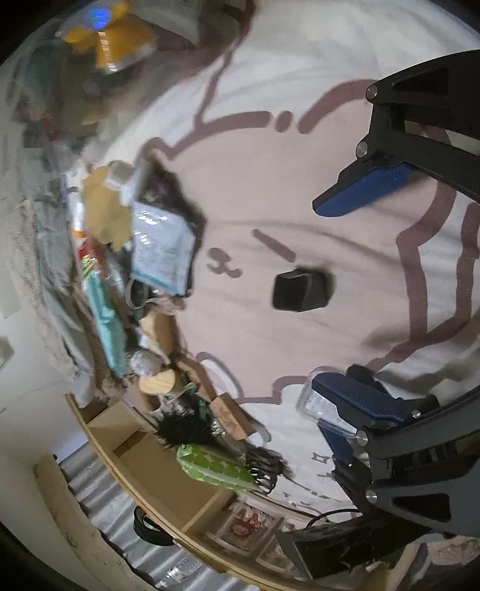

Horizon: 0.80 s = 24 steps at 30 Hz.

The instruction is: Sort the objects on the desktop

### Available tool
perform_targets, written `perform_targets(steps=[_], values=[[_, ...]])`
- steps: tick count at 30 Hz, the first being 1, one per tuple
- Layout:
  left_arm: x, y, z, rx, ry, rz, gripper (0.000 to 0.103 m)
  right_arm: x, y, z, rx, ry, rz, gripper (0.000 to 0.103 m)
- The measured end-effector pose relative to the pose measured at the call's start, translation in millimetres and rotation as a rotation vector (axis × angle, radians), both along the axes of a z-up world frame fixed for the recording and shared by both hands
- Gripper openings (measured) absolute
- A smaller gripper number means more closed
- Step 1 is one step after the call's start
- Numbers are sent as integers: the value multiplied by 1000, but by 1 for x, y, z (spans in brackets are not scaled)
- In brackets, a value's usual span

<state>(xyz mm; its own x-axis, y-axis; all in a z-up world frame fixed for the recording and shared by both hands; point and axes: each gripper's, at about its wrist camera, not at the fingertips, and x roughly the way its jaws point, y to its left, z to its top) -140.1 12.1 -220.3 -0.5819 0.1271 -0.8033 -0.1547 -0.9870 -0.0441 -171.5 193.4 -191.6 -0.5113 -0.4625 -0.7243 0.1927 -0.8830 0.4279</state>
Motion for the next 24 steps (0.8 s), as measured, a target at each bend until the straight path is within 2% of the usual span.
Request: perform_targets(steps=[5,7,11,16,21,24], values=[[0,1,0,1,-1,0,83,-8,-4,-6,0,-26,6,85],[-1,1,0,2,-1,1,83,-11,-9,-7,10,-26,15,63],[-1,1,0,2,-1,1,83,-13,-16,-10,37,-16,23,48],[-3,0,-1,11,-2,5,83,-15,-12,-11,49,-16,-1,25],[-4,0,0,2,-5,0,83,-14,-7,-8,13,-17,-13,24],[-4,2,0,-32,-9,-10,83,-13,-7,-7,18,-13,-12,24]])
